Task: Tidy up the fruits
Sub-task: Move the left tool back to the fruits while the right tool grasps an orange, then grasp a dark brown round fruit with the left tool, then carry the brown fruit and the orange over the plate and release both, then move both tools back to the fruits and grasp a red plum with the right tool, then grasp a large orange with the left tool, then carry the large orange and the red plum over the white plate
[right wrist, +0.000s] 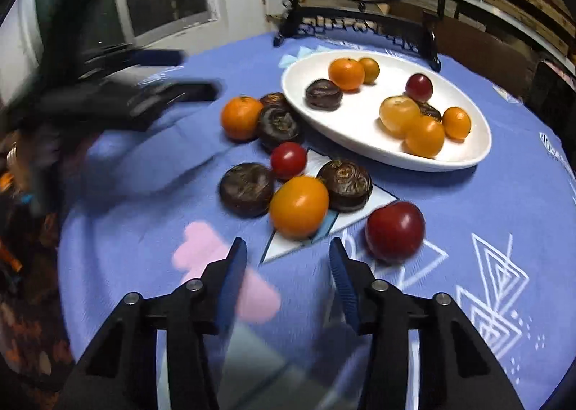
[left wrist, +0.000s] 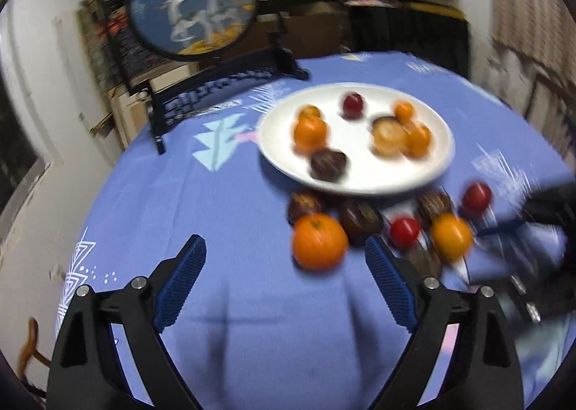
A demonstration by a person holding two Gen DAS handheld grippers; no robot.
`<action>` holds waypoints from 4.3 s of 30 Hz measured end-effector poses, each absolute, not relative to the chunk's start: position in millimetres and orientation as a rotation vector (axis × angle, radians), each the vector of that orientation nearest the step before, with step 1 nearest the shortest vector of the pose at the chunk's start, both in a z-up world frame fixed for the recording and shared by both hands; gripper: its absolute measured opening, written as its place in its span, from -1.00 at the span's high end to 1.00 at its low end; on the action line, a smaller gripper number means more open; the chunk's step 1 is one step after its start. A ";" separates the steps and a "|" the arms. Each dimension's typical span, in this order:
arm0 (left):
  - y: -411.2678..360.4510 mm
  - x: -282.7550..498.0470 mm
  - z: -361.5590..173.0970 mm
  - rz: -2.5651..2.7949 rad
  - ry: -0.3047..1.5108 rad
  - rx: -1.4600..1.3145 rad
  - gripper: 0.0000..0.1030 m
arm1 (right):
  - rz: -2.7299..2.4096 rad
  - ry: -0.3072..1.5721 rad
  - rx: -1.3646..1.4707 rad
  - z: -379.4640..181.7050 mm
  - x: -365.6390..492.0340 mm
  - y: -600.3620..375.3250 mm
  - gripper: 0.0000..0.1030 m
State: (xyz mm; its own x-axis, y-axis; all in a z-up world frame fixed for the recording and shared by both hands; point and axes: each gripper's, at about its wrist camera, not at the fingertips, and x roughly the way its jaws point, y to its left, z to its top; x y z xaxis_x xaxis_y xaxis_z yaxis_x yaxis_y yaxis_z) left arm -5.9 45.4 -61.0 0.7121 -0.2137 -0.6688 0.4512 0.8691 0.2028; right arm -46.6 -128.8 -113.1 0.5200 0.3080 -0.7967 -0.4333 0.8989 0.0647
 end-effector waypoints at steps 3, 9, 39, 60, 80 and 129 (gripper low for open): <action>35.9 -23.4 -67.1 -0.449 0.691 0.410 -0.74 | 0.456 0.919 -0.108 -112.2 -36.1 -127.8 0.32; -3.1 -32.0 -84.6 -0.558 0.725 0.467 -0.75 | 0.419 0.903 -0.071 -105.8 -47.9 -146.3 0.33; -40.7 75.0 10.4 -0.317 0.573 0.238 0.19 | 0.325 0.567 0.027 16.8 -3.6 -201.6 0.33; -46.8 128.4 -45.6 -0.273 0.674 0.230 0.19 | 0.351 0.582 0.088 -17.9 70.9 -199.2 0.35; -38.4 128.1 -40.1 -0.253 0.649 0.227 -0.45 | 0.298 0.584 0.103 -23.0 72.3 -204.6 -0.13; 16.7 32.0 -33.1 -0.463 0.637 0.346 0.17 | 0.301 0.800 -0.103 -66.3 -22.9 -197.8 0.30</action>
State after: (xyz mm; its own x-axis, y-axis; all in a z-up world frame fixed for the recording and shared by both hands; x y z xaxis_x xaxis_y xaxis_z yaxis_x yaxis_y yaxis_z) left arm 32.0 16.7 -33.1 0.7086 -0.3040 -0.6368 0.5115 0.8429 0.1667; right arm -22.9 -197.8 -66.3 0.6570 0.2263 -0.7191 -0.3036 0.9525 0.0224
